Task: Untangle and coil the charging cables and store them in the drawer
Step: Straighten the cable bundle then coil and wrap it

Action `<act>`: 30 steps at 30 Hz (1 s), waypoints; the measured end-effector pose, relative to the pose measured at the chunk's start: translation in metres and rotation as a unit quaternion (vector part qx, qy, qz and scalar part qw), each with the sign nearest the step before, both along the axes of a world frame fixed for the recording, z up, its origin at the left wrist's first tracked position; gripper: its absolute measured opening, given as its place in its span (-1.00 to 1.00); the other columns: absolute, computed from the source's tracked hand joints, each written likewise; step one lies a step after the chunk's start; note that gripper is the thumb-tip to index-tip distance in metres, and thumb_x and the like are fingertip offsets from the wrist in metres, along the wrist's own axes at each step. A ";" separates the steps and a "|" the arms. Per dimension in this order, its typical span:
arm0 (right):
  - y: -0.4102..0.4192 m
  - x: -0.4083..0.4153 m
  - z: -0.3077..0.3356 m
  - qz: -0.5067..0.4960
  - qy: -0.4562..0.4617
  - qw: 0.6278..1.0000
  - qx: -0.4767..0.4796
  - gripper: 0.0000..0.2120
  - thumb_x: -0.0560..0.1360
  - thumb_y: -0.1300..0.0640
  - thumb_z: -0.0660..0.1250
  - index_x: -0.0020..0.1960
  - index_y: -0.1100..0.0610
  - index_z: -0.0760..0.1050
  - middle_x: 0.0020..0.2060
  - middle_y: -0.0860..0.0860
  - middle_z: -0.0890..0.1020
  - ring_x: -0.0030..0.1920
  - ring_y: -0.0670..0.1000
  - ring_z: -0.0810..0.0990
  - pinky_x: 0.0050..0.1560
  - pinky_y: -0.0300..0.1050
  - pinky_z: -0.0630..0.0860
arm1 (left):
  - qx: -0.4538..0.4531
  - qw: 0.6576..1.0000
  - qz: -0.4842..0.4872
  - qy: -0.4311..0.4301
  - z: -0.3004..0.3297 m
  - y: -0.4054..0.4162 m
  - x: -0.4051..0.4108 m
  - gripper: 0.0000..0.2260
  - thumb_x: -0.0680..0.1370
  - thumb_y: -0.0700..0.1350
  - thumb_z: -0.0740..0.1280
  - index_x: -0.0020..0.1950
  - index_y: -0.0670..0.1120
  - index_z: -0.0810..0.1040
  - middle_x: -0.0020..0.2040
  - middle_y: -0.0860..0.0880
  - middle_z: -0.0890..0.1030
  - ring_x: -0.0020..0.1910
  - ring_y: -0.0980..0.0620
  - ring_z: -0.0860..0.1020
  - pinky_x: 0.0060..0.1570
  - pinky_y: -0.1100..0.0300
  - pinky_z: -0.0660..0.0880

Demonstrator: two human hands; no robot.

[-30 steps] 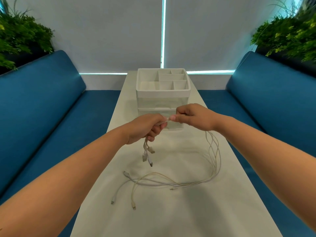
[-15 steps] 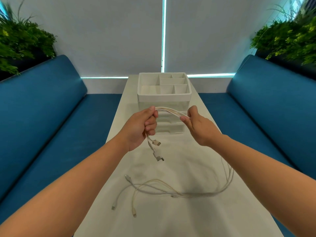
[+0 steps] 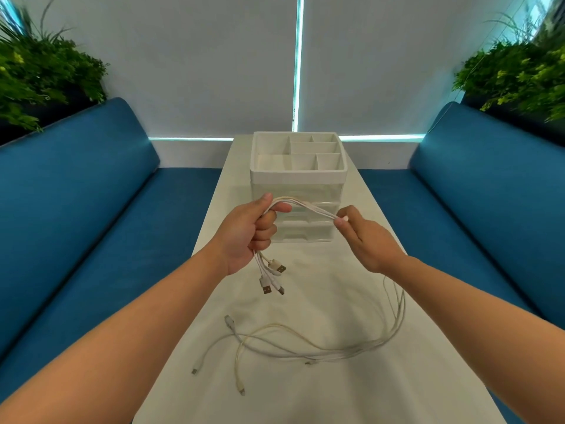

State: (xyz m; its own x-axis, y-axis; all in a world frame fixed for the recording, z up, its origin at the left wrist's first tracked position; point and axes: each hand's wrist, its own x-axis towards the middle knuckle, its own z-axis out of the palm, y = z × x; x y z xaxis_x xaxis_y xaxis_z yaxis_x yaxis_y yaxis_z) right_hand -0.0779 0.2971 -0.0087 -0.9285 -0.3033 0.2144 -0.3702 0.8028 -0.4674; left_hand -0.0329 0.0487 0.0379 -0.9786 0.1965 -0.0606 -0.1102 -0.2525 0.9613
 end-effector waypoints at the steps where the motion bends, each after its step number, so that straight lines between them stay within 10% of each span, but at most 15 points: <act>1: 0.002 0.001 0.001 0.005 0.007 1.000 0.000 -0.74 0.64 -0.14 -0.06 0.12 0.00 0.27 -0.32 -0.02 0.50 -0.34 0.01 0.46 -0.35 -0.13 0.42 | -0.004 1.000 -0.010 0.002 0.000 -0.001 0.000 -0.64 0.67 0.03 0.11 0.05 -0.14 0.62 -0.46 0.08 0.14 -0.50 0.14 0.08 -0.51 0.27 0.03; 8: 0.003 -0.008 0.009 0.012 0.033 0.999 -0.024 -0.73 0.64 -0.12 0.05 0.09 -0.04 0.47 -0.13 -0.05 0.62 -0.16 0.05 0.55 -0.16 0.01 0.50 | 0.013 0.993 -0.117 0.012 0.007 0.005 0.006 -0.67 0.66 -0.02 0.12 0.24 -0.11 0.59 -0.45 0.05 0.17 -0.48 0.13 0.17 -0.46 0.29 0.20; 11: -0.003 -0.007 0.007 0.028 0.028 0.999 0.015 -0.71 0.62 -0.17 0.05 0.08 -0.10 0.49 -0.11 -0.07 0.64 -0.14 0.06 0.56 -0.13 0.03 0.53 | 0.044 0.992 -0.111 0.028 0.006 0.012 0.008 -0.73 0.66 -0.11 0.13 0.15 -0.19 0.58 -0.41 0.02 0.41 -0.33 0.06 0.51 0.02 0.10 0.54; 14: -0.010 -0.002 0.004 0.064 0.042 0.992 0.099 -0.71 0.63 -0.16 0.04 0.10 -0.11 0.50 -0.06 -0.08 0.63 -0.11 0.04 0.56 -0.11 0.00 0.53 | 0.060 0.994 -0.095 0.018 0.004 0.014 0.008 -0.79 0.64 -0.18 0.15 0.01 -0.21 0.56 -0.28 -0.07 0.59 -0.13 -0.04 0.61 0.29 -0.04 0.46; 19: -0.015 0.011 0.014 0.175 0.113 0.953 0.222 -0.70 0.55 -0.05 0.14 0.16 -0.02 0.56 0.00 -0.11 0.65 -0.09 0.02 0.61 -0.13 -0.13 0.48 | 0.099 0.991 -0.077 -0.043 0.000 0.013 0.006 -0.76 0.64 -0.20 0.06 -0.19 -0.13 0.38 -0.25 -0.11 0.51 -0.18 -0.08 0.53 0.21 -0.03 0.52; 24: -0.034 0.021 0.024 0.296 0.171 0.914 0.220 -0.74 0.50 0.02 0.13 0.03 0.07 0.53 -0.12 0.00 0.65 -0.18 0.10 0.61 -0.27 -0.04 0.54 | -0.001 1.000 0.005 -0.008 -0.002 0.025 0.007 -0.72 0.62 -0.21 0.04 -0.23 -0.15 0.41 -0.04 -0.21 0.67 0.02 -0.13 0.65 0.14 0.06 0.56; 30: -0.048 0.021 0.039 0.365 0.168 0.904 0.142 -0.81 0.60 0.01 0.16 0.11 0.05 0.48 0.05 0.01 0.61 -0.05 0.05 0.59 -0.24 -0.06 0.57 | -0.236 0.971 0.012 0.032 -0.007 0.033 0.009 -0.77 0.63 -0.10 0.07 -0.11 -0.14 0.44 -0.22 -0.06 0.55 -0.29 0.04 0.52 -0.28 0.21 0.46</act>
